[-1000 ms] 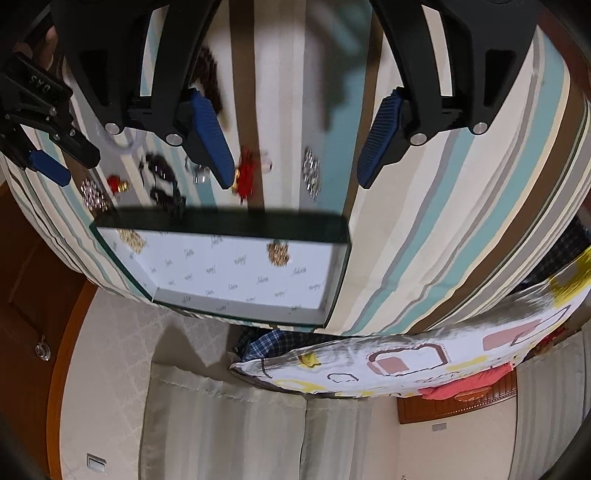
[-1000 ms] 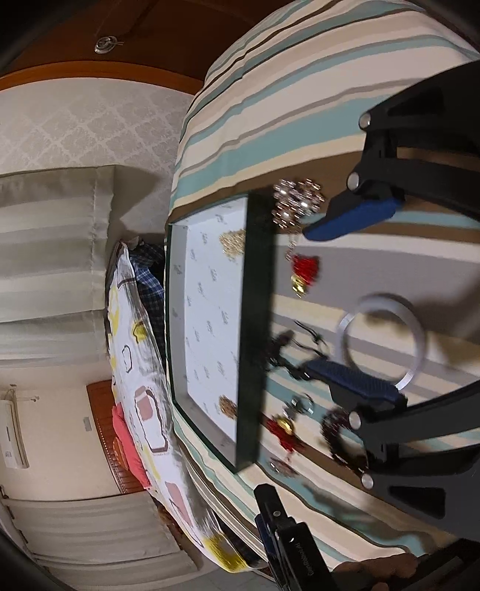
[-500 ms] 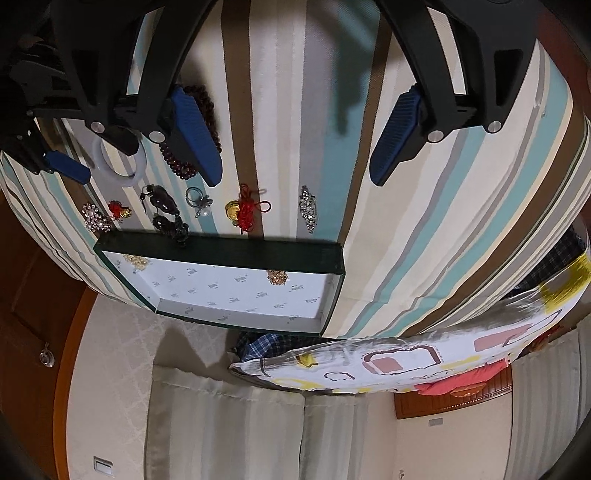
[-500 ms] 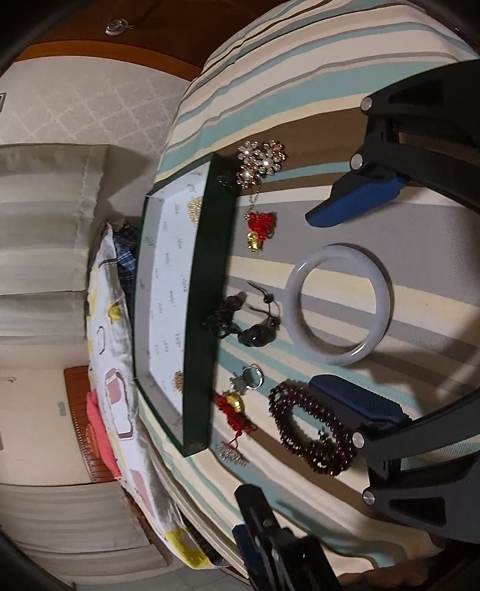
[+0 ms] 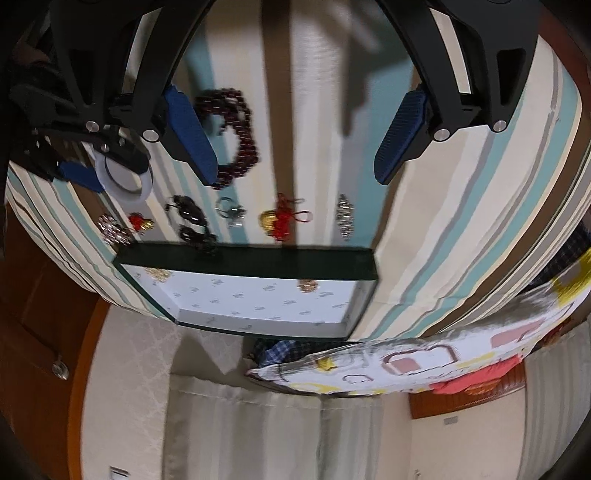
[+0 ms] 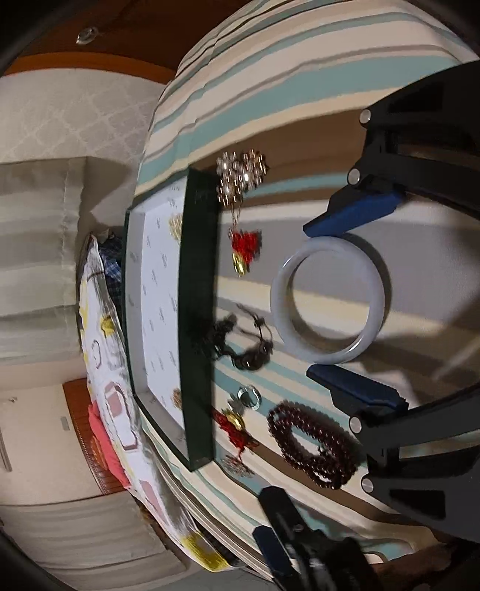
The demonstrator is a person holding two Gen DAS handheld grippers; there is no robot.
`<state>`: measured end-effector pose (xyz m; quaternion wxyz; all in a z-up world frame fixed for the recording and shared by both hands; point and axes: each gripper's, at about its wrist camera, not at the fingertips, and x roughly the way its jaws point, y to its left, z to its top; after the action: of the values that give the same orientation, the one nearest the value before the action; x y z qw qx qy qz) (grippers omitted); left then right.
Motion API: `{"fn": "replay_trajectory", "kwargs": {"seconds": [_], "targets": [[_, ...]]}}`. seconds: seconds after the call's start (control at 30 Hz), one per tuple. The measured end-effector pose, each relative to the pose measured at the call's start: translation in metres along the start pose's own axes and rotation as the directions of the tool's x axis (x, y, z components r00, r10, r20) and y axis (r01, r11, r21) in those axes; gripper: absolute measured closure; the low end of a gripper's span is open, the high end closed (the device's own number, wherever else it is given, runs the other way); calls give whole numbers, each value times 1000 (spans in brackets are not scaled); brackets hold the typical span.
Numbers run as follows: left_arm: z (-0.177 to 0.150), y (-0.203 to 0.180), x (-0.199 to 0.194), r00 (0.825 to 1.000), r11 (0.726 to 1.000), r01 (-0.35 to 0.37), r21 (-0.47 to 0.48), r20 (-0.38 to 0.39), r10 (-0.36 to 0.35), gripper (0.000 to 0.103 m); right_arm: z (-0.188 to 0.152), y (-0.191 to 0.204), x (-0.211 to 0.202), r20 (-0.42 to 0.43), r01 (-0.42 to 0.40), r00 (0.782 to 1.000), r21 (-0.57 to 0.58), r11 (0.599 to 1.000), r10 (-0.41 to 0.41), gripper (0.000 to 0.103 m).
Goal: Organize jewelry
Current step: 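Grip the red bead bracelet with the left tool while the right tool grips the white bangle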
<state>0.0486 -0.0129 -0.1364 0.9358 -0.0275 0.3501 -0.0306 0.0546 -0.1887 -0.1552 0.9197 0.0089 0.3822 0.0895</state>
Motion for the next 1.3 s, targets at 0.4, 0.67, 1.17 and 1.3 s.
{"fn": "replay_trajectory", "kwargs": {"seconds": [0.4,0.67,1.17,1.3], "targets": [[-11,-41,23,997,995,36,93,-78,-29,20,3,-31,-5,19,7,1000,82,997,-9,34],[-16,-35,30,993,995,57,78,-106,-48,70,4,-32,-4,18,6,1000,82,997,-7,34],[-9,-33,15,995,993,87,86,-51,-82,87,7,-23,-8,33,8,999,48,999,-10,34],[-2,-31,7,997,993,78,85,-18,-77,87,10,-22,-13,45,8,999,42,999,-10,34]]}}
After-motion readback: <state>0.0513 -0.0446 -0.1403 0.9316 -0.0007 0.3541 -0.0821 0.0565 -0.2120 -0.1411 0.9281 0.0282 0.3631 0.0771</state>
